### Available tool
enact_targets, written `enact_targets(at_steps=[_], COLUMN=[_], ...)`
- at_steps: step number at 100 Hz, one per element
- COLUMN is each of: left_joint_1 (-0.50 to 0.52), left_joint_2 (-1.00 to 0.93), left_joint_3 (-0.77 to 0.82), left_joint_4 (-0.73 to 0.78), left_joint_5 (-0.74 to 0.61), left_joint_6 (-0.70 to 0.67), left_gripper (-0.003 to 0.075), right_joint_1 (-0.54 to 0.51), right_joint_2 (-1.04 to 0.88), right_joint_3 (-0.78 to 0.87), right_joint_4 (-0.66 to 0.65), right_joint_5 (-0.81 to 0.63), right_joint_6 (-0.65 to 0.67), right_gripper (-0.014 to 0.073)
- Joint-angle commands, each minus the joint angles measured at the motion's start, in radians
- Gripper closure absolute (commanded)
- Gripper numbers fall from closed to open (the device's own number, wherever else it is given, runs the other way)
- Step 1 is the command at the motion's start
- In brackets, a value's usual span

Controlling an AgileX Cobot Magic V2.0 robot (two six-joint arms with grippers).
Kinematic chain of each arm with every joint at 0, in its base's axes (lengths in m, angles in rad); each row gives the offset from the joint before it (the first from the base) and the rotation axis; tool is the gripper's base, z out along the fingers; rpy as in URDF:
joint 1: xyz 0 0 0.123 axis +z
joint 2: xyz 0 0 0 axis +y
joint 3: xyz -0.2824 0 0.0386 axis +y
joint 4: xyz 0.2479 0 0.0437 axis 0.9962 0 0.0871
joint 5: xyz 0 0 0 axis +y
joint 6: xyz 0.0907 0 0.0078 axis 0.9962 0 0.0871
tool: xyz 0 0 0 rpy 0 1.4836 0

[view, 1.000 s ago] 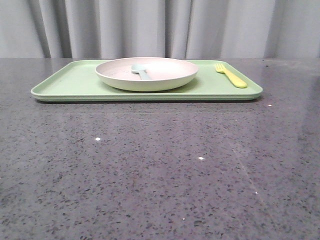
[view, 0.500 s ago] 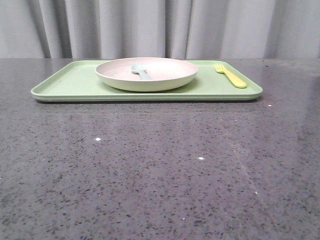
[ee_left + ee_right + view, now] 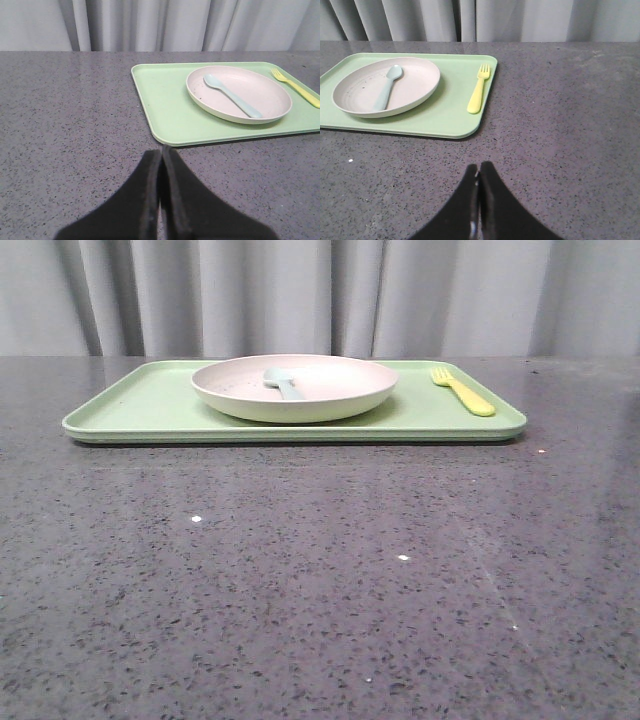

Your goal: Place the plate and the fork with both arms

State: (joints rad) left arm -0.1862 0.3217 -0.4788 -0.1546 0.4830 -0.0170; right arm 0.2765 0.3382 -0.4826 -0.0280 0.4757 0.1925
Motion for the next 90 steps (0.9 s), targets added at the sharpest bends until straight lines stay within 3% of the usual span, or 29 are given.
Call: enact_targets(at_steps=[1,31,49,74,90], left_joint_1=[-0.007,-0.007,-0.004,0.103,0.162], left_joint_2=[0.009,0.009,0.002,-0.069,-0.141], left_joint_3=[-0.030,-0.016,0.041,0.154,0.239], left_joint_4=[-0.006,0.033,0.067,0.100,0.155], left_joint_5=[-0.079,-0.088,-0.183,-0.355,-0.380], left_joint_6=[-0.007,-0.007,-0.007,-0.007,-0.007], left_gripper=[0.0741,0.0741,0.0741,0.0741,0.0741], right_joint_1=[0.000,0.000,0.000,0.000,0.000], right_joint_2=[0.009,0.009,0.009,0.009,0.009], right_joint_3=[-0.025,-0.025,-0.025,-0.025,-0.025], right_joint_4=[-0.017,-0.017,-0.017,-0.017,-0.017], right_joint_5=[-0.080,-0.080,-0.080,-0.080,-0.080], right_joint_6=[-0.009,-0.009,-0.009,-0.009,-0.009], right_gripper=[0.0609,0.0609,0.0609,0.0609,0.0609])
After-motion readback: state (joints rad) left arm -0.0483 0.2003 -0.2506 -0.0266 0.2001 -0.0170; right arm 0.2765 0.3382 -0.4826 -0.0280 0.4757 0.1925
